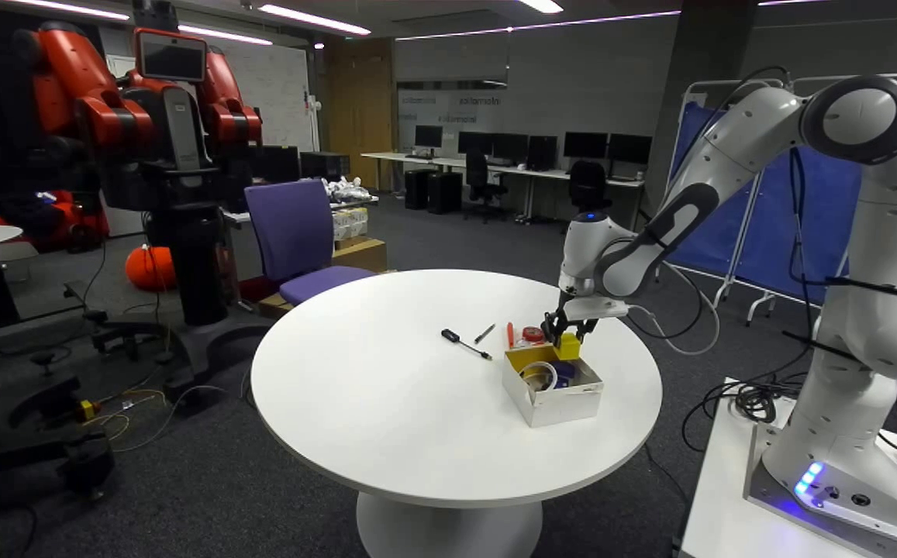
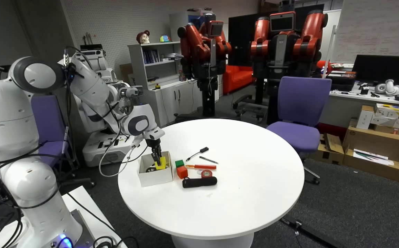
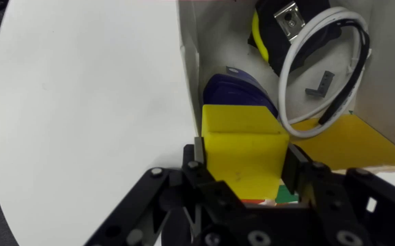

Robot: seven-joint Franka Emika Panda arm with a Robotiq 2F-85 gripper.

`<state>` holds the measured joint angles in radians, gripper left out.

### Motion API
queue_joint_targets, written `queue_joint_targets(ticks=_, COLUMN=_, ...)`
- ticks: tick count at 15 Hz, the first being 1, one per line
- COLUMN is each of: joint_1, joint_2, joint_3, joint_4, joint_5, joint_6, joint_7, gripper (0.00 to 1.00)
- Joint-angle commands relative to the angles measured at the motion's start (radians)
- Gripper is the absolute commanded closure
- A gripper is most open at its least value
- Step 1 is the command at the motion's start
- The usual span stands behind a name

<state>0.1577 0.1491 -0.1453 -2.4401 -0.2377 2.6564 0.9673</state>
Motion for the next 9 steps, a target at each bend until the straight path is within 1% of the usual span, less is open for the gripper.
queue_joint_targets(ticks=1, joint_1=-0.033, joint_2=0.009, joint_3=0.012, joint_4=0.004, joint_5=-0.033, joint_6=-0.001, joint_7=-0.001, gripper=0.2)
queue_joint_targets(ticks=2, joint_1=-0.036, joint_2=0.005, joint_3=0.013, joint_4=0.004, joint_5=-0.03, joint_6=-0.003, joint_7=-0.008, gripper=0.19)
queue_joint_targets(ticks=3, joint_1=-0.042, joint_2=-0.001, joint_3=0.016, joint_4=0.003, joint_5=-0.016, joint_6=0.0, joint_7=-0.02, gripper=0.14)
queue_joint_targets(ticks=4, joint_1=-0.047, joint_2=-0.003, joint_3=0.016, joint_4=0.004, joint_5=-0.008, joint_6=0.0, joint_7=-0.031, gripper=0.05)
queue_joint_targets(ticks=5, joint_1=-0.053, joint_2=-0.006, joint_3=0.017, joint_4=0.004, joint_5=-0.001, joint_6=0.0, joint_7=-0.039, gripper=0.0)
queue_joint_targets(ticks=9, joint_1=-0.076, joint_2=-0.015, joint_3=0.019, joint_4=0.01, joint_5=0.027, joint_6=-0.002, joint_7=-0.069, gripper=0.0)
